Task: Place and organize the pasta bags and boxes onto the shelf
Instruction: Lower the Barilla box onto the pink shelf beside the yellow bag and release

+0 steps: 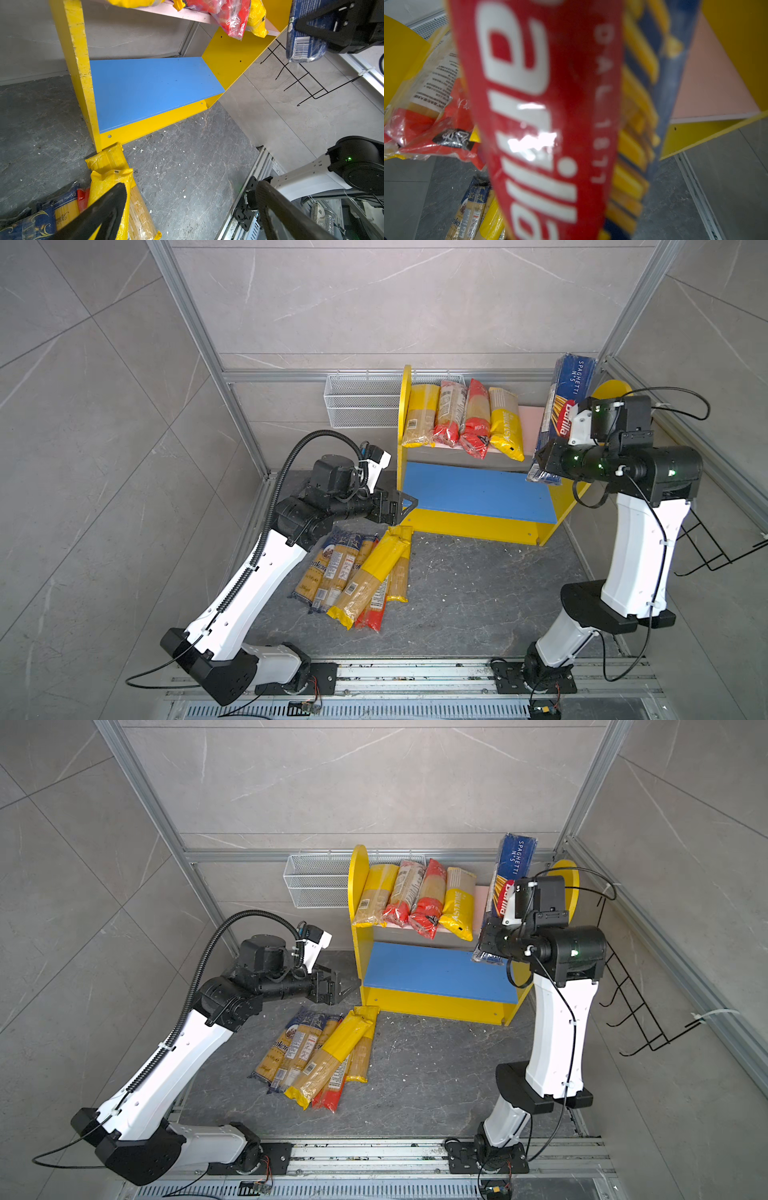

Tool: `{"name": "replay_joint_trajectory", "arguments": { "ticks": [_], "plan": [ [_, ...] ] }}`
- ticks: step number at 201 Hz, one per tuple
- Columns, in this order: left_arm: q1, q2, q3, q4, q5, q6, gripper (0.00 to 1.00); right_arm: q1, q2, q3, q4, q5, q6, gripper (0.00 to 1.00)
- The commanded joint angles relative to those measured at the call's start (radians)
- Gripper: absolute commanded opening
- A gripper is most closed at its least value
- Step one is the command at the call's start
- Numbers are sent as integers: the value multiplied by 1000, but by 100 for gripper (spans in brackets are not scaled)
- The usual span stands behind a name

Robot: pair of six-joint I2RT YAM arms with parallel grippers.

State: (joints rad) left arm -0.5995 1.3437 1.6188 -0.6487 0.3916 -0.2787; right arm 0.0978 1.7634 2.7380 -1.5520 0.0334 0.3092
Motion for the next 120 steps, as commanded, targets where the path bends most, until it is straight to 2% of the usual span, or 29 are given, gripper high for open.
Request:
{"name": "replay_joint_trajectory", "arguments": {
  "ticks": [1,48,76,88,108,120],
  "plan": [
    [3,22,59,1,-9,58,100,-31,34,46,190,-78,-18,29],
    [7,68,96,-3,-16,85,100,-97,94,62,229,-138,-10,30],
    [14,93,116,-5,-8,90,100,-127,108,63,236,-172,-4,35],
    [17,102,122,-3,-2,90,100,-132,115,61,235,-175,-2,45],
    [23,113,128,0,5,89,100,-138,126,61,236,-180,3,76],
    [28,118,132,2,11,90,100,-143,135,61,235,-192,4,84]
  ]
}}
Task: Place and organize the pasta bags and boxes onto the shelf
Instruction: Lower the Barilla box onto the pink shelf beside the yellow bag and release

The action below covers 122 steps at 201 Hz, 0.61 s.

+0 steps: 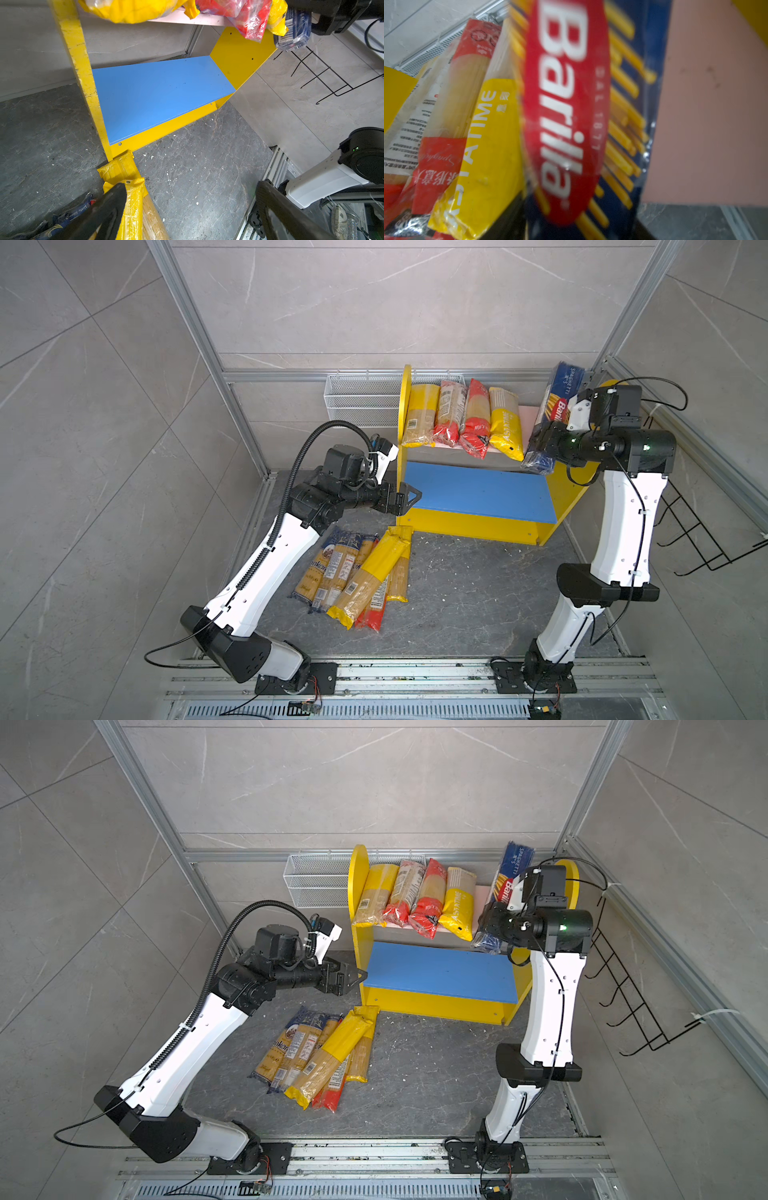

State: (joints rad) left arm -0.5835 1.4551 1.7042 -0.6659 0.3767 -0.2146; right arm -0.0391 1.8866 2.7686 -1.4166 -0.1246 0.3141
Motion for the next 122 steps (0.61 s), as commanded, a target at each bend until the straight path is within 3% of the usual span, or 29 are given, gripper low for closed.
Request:
{"name": "replay_joint_trajectory", "arguments": {
  "ticks": [1,122],
  "plan": [
    [12,7,46,20,26,26,100,-6,12,30,100,-36,-1,84],
    [28,4,33,38,59,1,100,-36,-43,-28,43,-9,-23,94]
  ]
}}
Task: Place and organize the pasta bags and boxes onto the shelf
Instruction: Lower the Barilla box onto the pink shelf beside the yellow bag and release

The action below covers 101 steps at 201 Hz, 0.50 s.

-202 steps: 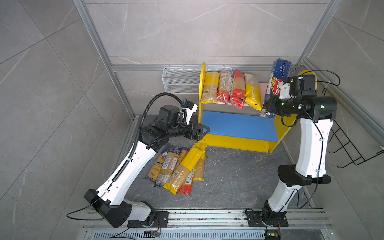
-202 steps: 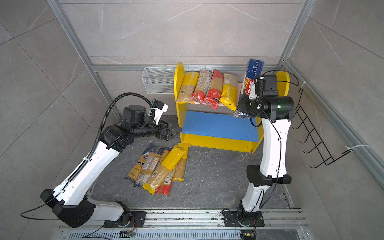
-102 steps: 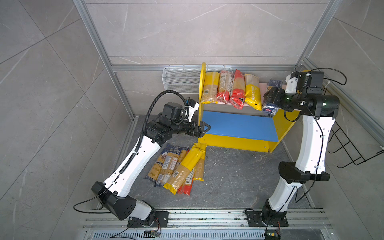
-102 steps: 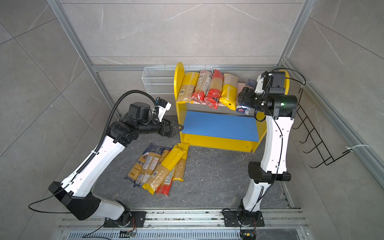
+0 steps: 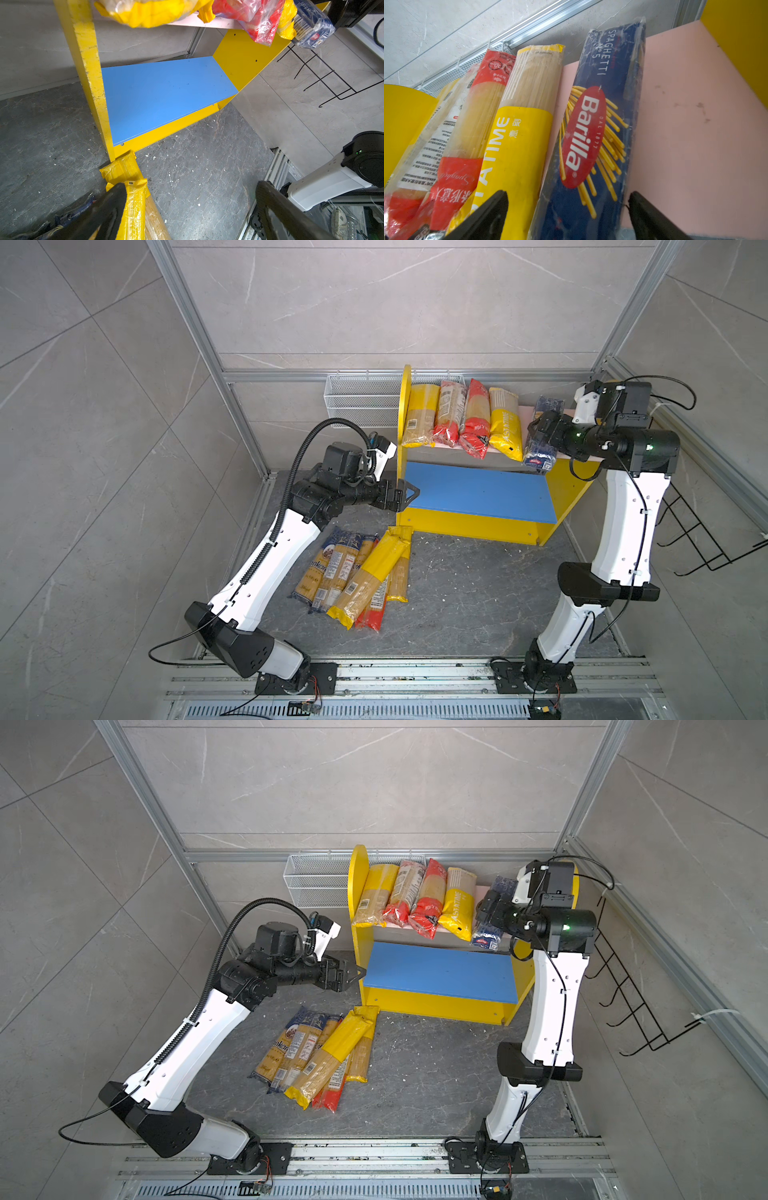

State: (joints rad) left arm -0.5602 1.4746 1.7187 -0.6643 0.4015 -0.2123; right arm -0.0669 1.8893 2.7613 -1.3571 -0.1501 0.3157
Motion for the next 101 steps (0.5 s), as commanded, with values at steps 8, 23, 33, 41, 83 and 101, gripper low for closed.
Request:
{"name": "replay_joint_trajectory", "arguments": {
  "ticks": [8,23,33,41,83,101],
  "plan": [
    [5,-20,13,39,34,-1,100,-8,-52,-18,-22,16,-26,94],
    [5,-30,1,46,35,-10,100,-10,-70,-6,-25,16,-26,94],
    [5,-36,-6,52,38,-17,100,-11,-87,-3,-19,4,-26,94],
    [5,-43,-12,56,40,-24,100,-13,-106,-4,-11,-15,-25,95],
    [5,-115,-89,84,34,-46,100,-14,-219,-56,-4,-52,-27,100],
    [5,-156,-129,87,27,-54,100,-15,-261,-80,-36,-48,-30,100]
  ]
}}
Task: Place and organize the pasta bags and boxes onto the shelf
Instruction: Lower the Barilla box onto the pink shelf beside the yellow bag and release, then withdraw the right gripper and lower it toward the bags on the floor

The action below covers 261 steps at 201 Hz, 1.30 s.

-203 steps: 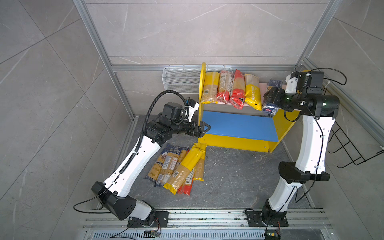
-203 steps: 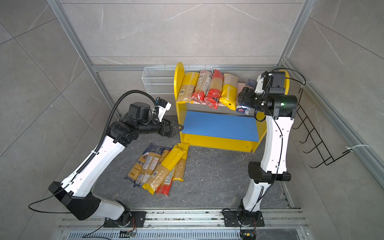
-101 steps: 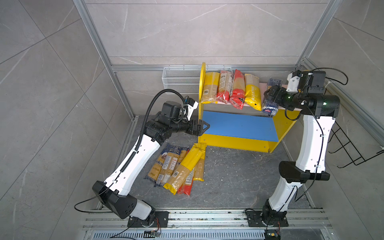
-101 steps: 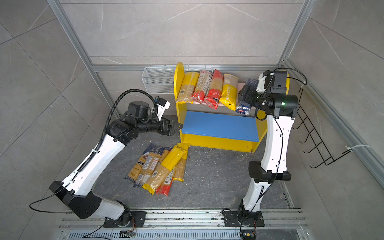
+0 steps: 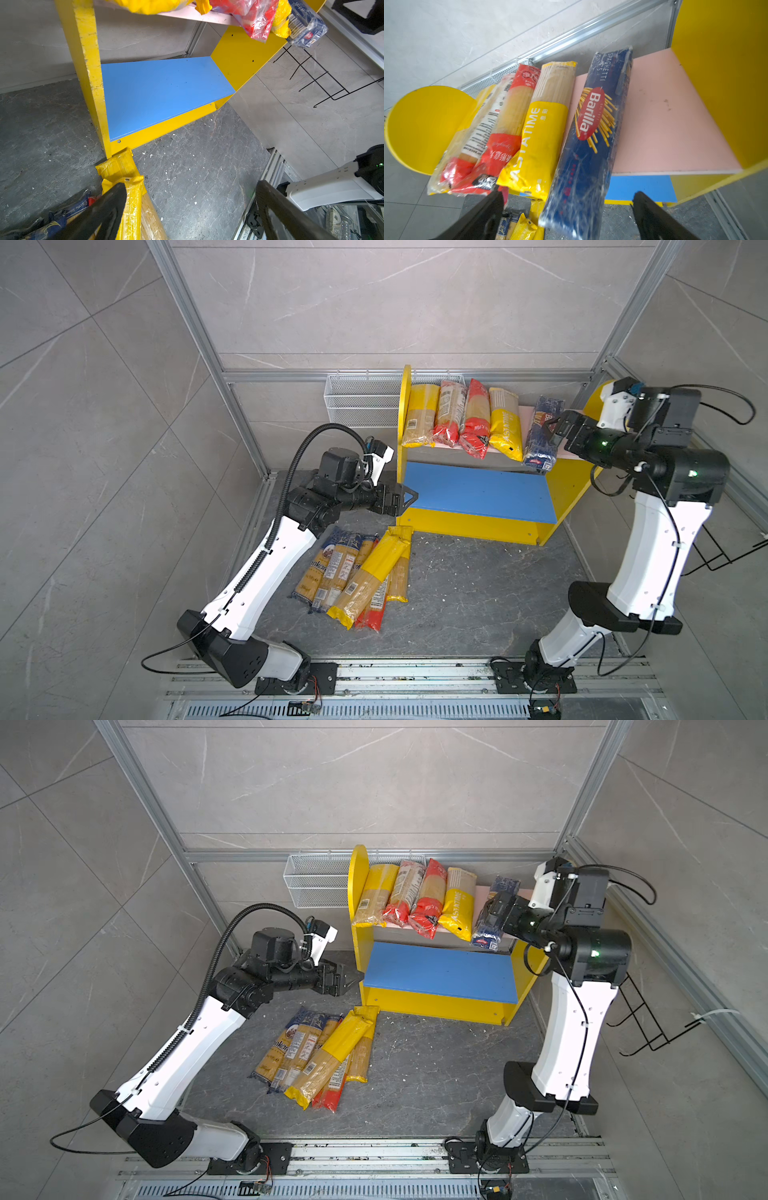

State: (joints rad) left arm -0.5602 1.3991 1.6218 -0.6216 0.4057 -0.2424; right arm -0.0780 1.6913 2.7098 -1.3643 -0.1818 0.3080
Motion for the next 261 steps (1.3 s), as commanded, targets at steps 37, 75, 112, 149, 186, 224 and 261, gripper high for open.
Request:
{"name": "replay_joint_trajectory", "arguments": {
  "ticks": [37,75,112,149,186,224,261],
  "plan": [
    [5,-178,-123,50,0,-41,100,-3,-193,-189,-64,-45,-20,100],
    [5,-283,-199,29,-11,-59,100,-6,-311,-333,-89,-103,10,99],
    [6,-398,-273,-7,-29,-87,100,-4,-438,-521,-88,-148,41,98],
    [5,-506,-324,-56,-45,-121,100,-2,-594,-836,-9,-217,102,97],
    [5,-590,-341,-130,-73,-147,100,11,-739,-1144,110,-312,186,95],
    [5,-644,-326,-203,-95,-161,100,67,-817,-1352,173,-303,240,95],
    [5,-664,-310,-245,-122,-171,100,283,-788,-1446,259,-172,325,95]
  ]
}}
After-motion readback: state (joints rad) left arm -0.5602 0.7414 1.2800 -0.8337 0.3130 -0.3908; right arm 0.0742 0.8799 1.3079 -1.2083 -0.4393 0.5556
